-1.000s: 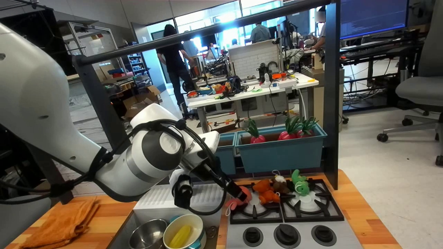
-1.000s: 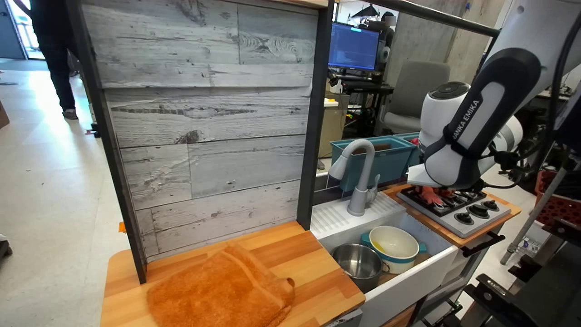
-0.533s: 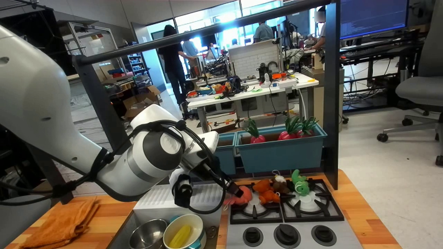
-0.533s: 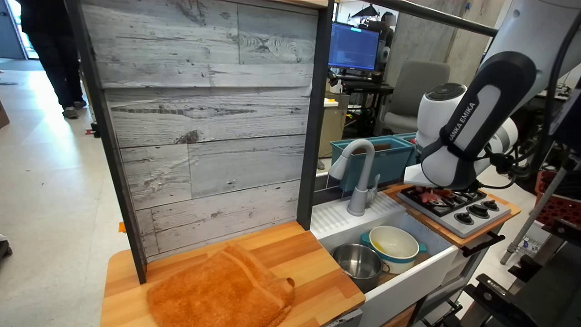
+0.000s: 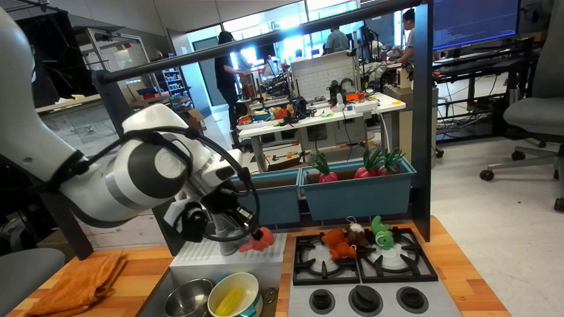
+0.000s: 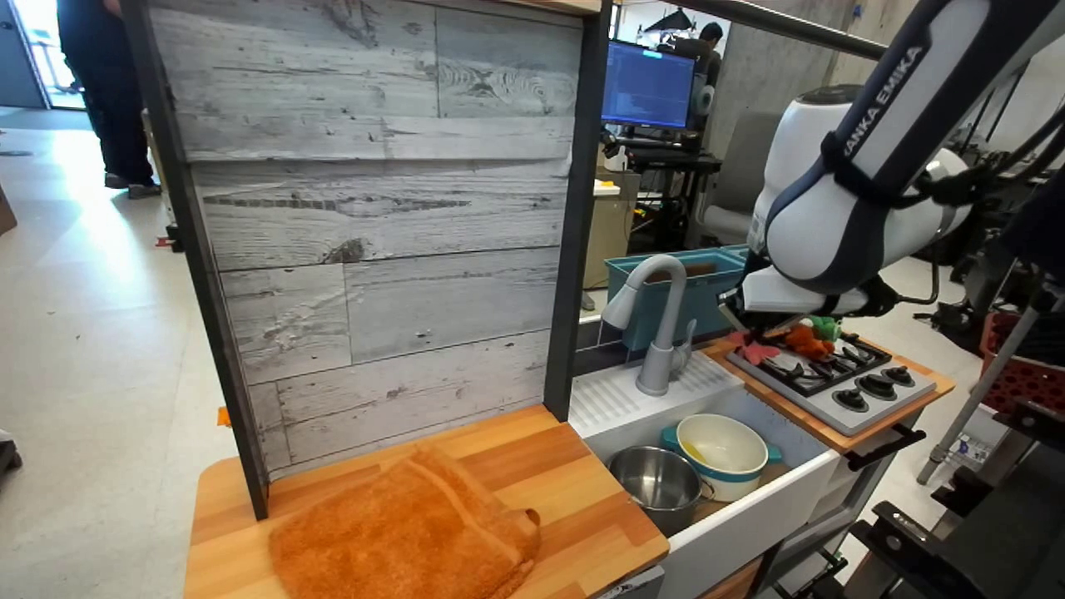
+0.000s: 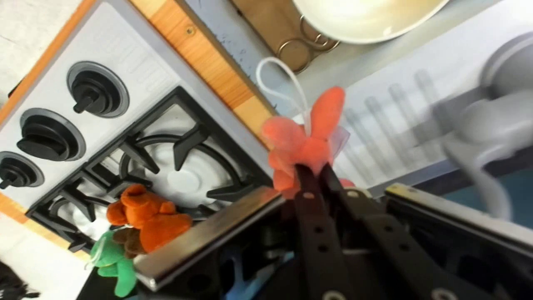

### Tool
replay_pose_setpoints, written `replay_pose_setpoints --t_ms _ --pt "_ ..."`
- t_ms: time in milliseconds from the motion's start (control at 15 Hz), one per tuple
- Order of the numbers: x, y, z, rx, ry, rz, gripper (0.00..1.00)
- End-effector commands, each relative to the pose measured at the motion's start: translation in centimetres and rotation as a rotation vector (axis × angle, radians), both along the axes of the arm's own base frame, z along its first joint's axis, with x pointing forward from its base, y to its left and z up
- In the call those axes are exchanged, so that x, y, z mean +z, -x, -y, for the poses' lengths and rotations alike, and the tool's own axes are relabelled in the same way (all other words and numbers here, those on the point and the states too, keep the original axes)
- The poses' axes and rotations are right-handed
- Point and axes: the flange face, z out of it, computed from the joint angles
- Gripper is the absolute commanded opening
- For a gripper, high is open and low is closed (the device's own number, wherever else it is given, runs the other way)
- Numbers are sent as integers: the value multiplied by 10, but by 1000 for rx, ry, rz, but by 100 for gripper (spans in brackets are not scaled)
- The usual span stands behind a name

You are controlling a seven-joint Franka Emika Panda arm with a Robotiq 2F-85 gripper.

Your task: Pick the objects on the counter and the stove and put them in the pots in the sink, then wipe the counter with the cloth

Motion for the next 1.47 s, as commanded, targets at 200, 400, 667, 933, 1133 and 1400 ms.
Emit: replay_pose_setpoints --t_ms 200,400,667,933,1133,1400 --pt "25 38 -49 147 -81 -94 1" --pt "13 44 -46 137 -72 -148 31" --pt "13 50 -38 142 -51 -196 54" --pt "29 50 -23 137 -3 -185 84" --pt "64 47 15 100 126 -172 100" --pt "107 43 107 130 329 -329 100"
